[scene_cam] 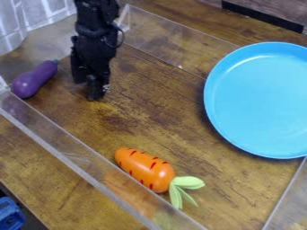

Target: Put the purple eggplant on the blue tray

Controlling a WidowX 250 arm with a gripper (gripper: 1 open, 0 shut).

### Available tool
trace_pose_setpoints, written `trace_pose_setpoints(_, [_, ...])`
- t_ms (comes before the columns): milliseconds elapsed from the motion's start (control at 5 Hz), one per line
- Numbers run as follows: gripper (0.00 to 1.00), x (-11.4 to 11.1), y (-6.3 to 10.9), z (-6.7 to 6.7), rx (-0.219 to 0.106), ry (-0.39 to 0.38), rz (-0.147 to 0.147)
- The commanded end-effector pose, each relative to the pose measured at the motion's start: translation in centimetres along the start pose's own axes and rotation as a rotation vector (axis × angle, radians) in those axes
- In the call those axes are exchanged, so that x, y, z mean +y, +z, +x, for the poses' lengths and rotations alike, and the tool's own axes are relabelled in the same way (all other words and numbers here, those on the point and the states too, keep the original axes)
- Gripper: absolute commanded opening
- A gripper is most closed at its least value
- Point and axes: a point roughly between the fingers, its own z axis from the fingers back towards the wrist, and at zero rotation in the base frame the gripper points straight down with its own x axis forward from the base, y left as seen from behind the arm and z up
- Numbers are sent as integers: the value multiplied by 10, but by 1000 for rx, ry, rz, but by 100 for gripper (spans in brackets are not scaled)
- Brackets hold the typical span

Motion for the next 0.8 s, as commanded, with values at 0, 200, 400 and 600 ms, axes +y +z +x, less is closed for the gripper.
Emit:
trace_pose_setpoints(0, [100,31,35,1,-77,65,51])
trace_pose_setpoints(200, [100,38,45,-17,-90,55,55])
trace_pose_setpoints(400, [100,44,50,-31,-96,33,59])
trace_pose_setpoints(600, [100,45,57,-48,-104,54,65])
